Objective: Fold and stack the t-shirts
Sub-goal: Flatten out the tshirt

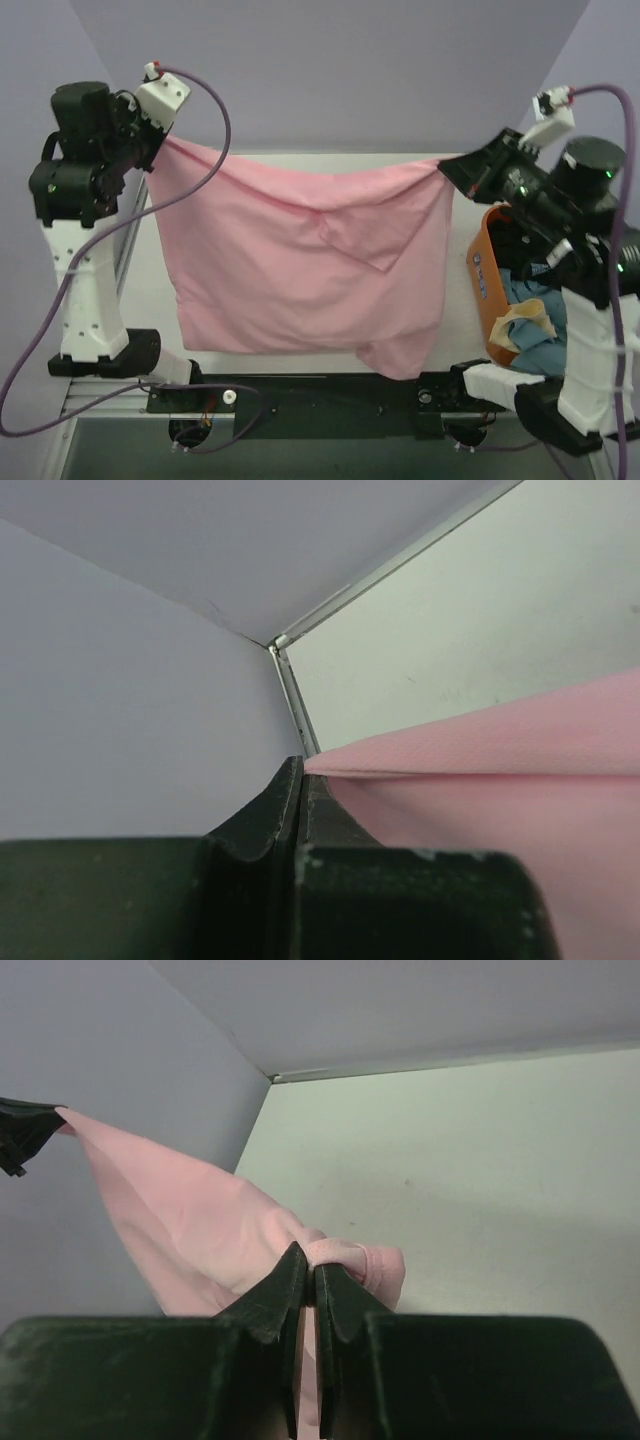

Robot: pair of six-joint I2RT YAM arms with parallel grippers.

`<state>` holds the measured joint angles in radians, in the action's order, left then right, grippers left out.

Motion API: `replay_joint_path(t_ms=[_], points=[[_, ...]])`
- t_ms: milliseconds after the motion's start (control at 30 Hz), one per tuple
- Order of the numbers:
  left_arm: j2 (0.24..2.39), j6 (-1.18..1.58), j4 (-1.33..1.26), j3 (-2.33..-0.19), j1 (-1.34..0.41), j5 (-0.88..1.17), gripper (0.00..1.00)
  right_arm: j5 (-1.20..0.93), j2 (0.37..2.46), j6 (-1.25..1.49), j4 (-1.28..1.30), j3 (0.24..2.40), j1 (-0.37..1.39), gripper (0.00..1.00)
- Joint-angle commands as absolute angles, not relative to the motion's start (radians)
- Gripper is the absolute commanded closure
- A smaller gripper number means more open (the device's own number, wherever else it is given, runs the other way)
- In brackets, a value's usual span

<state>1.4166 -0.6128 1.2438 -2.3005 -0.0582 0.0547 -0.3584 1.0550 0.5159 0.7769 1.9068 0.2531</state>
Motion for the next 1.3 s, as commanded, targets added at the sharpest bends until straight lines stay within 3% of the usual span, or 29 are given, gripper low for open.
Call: replay_joint_path(t_ms=[0, 167, 300, 400, 500, 700, 900, 1067, 1267], points=[[1.540, -0.581, 0.927, -2.312, -0.055, -0.040, 1.00, -0.451, 1.377, 0.540, 0.643, 2.083, 0.190, 1.00], [1.663, -0.543, 0.736, -2.462, -0.048, -0.084, 1.00, -0.551, 1.652, 0.718, 0.422, 2.288, 0.082, 1.00], [1.735, -0.566, 0.690, -2.557, -0.037, -0.098, 1.00, -0.561, 1.741, 0.810, 0.332, 2.408, 0.038, 1.00], [1.712, -0.571, 0.699, -2.508, -0.035, -0.069, 1.00, -0.610, 1.733, 0.854, 0.290, 2.379, 0.014, 1.00], [1.619, -0.577, 0.645, -2.255, -0.035, -0.043, 1.00, -0.629, 1.656, 0.819, 0.290, 2.231, 0.006, 1.00], [1.456, -0.656, 0.646, -1.850, -0.035, 0.029, 1.00, -0.670, 1.479, 0.738, 0.333, 1.726, 0.005, 1.00], [1.312, -0.831, 0.706, -1.372, -0.060, 0.124, 1.00, -0.686, 1.463, 0.646, 0.420, 1.257, 0.017, 1.00], [1.287, -0.867, 0.657, -1.048, -0.094, 0.140, 1.00, -0.523, 1.528, 0.588, 0.431, 1.094, 0.075, 1.00], [1.281, -0.865, 0.666, -0.882, -0.118, 0.149, 1.00, -0.373, 1.638, 0.574, 0.422, 1.045, 0.107, 1.00]])
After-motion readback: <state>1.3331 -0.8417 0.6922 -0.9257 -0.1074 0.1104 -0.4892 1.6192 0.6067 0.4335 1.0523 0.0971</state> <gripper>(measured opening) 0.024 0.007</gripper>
